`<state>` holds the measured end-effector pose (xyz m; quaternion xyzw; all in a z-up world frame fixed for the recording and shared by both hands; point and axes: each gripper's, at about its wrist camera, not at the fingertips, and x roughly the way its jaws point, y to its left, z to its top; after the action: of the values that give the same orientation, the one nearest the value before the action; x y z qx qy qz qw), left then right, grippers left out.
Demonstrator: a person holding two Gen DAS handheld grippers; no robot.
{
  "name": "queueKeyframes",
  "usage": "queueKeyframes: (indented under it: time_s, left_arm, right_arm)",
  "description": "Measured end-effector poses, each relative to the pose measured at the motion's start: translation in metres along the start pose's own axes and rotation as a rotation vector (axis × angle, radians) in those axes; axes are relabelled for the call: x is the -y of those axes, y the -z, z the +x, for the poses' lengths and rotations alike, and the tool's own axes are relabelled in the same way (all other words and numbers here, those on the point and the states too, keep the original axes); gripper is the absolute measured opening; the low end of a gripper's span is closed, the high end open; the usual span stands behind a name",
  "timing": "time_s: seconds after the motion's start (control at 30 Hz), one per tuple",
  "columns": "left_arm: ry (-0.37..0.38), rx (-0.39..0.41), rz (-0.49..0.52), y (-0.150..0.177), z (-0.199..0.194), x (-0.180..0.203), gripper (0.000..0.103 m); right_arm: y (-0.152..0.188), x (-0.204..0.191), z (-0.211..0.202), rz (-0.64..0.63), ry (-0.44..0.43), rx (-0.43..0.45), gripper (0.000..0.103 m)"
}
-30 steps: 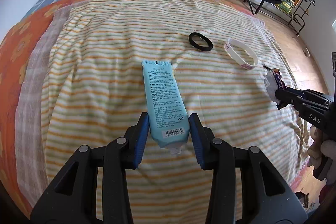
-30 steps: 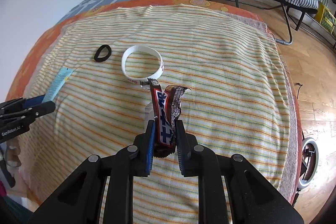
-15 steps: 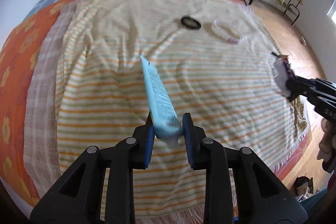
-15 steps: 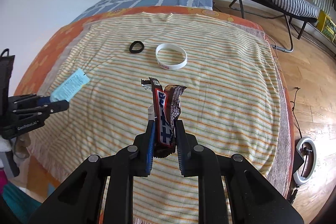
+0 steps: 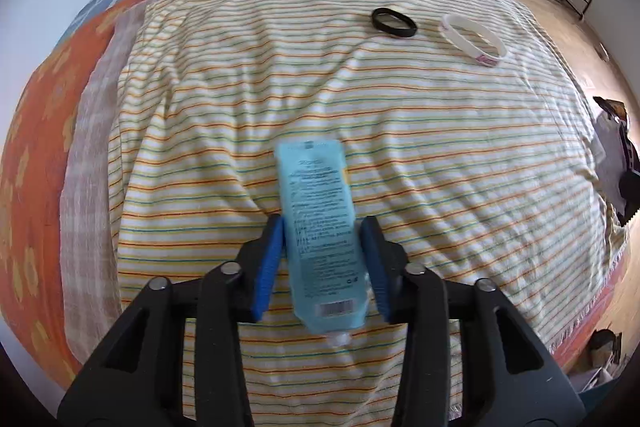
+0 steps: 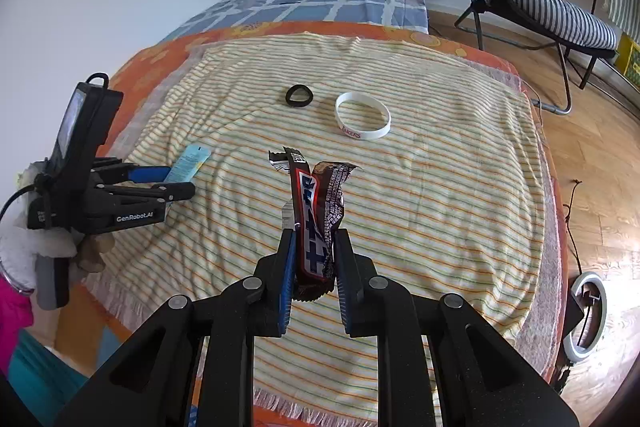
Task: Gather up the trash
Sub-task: 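Carry the tube and wrapper with both tools over the wastebasket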
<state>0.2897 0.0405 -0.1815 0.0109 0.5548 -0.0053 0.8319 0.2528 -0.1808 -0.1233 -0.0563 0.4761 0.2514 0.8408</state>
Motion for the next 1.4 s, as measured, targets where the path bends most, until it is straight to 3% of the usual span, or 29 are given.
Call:
queueKeyframes:
  time_s: [0.33,0.5,0.83,1.4]
  left_arm:
    - [0.08,0.05,0.003,0.023,-0.038,0.011,0.036]
    - [0.108,0.113,0.05,0.047,-0.076,0.025,0.036]
    - [0.173,0.196,0.042,0.11,-0.127,0.034,0.036]
    - [0.185,0.205,0.056,0.204,-0.136,0.048,0.036]
  right_arm:
    - [0.012,-0.004,-0.02,0.022,-0.027,0.017,0.017]
    - [0.028,-0.015,-0.038,0.016,-0.047,0.03,0.017]
    - [0.08,-0.042,-0.063,-0.001,-0.075,0.029,0.017]
    - [0.167,-0.09,-0.083,-0.038,-0.125,-0.019,0.017]
